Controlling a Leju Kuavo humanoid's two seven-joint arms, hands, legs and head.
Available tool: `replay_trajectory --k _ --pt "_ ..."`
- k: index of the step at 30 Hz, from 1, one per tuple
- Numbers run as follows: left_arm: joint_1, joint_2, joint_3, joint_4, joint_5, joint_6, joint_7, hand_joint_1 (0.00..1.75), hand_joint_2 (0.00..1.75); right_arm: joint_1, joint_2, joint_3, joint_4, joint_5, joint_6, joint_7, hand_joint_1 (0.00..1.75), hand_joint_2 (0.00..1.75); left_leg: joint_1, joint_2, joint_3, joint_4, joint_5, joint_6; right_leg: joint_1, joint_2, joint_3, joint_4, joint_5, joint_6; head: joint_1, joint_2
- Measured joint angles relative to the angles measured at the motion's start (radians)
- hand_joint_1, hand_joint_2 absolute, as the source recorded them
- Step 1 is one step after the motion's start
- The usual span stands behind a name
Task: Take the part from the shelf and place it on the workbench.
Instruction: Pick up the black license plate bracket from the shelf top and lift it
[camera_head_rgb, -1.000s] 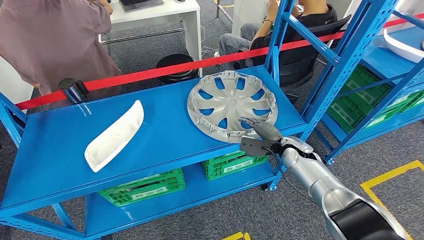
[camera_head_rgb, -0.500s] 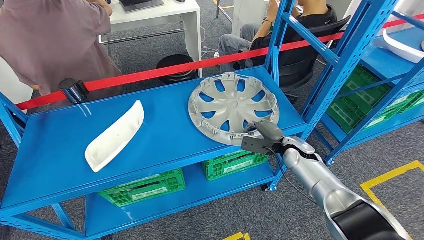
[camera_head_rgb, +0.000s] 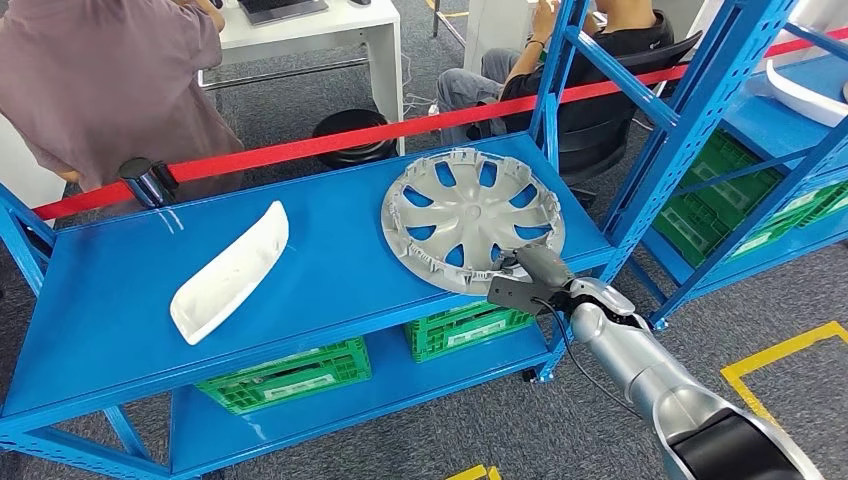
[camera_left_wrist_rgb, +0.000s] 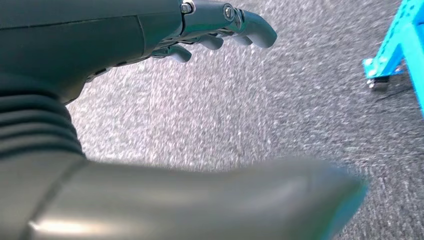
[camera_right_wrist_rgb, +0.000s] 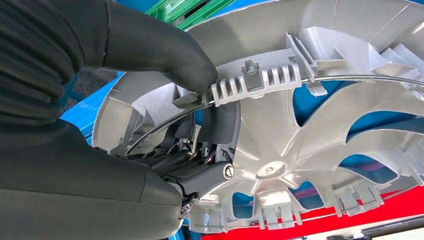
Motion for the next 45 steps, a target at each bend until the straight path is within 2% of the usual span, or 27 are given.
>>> replay_trajectory --k 9,20,25,32,45 --pt "0.009 0.0 0.01 -0.033 -0.069 0.003 -0.009 0.0 1.75 -0.005 0.0 0.005 0.0 -0.002 0.001 -0.006 1.75 1.75 0.0 0.0 0.0 0.0 0.0 0.0 0.0 0.0 0.0 0.0 0.0 0.0 0.0 0.0" --pt "0.01 -0.018 0.195 -0.08 -0.302 0.003 -0.034 0.0 1.75 -0.008 0.0 0.012 0.0 -0.006 0.0 -0.01 1.75 1.75 0.0 0.0 0.0 0.0 0.0 0.0 0.0 0.0 0.0 0.0 0.0 0.0 0.0 0.0" --pt "0.009 -0.021 0.234 -0.075 -0.351 0.003 -0.033 0.0 1.75 -0.006 0.003 0.013 0.0 -0.027 -0.007 -0.012 1.75 1.75 0.0 0.0 0.0 0.0 0.0 0.0 0.0 0.0 0.0 0.0 0.0 0.0 0.0 0.0" --pt "0.016 -0.021 0.286 -0.069 -0.392 0.003 -0.017 0.0 1.75 0.016 0.022 -0.002 -0.009 -0.087 -0.073 -0.009 1.75 1.75 0.0 0.0 -0.002 0.0 0.0 0.0 0.0 0.0 0.0 0.0 0.0 0.0 0.0 0.0" --pt "0.043 -0.019 0.397 -0.089 -0.44 0.003 -0.037 0.0 1.75 0.068 0.063 -0.095 -0.167 -0.185 -0.107 -0.062 1.75 1.75 0.0 0.0 -0.006 -0.001 0.0 0.0 0.0 0.0 -0.004 0.0 0.0 0.0 0.0 0.0"
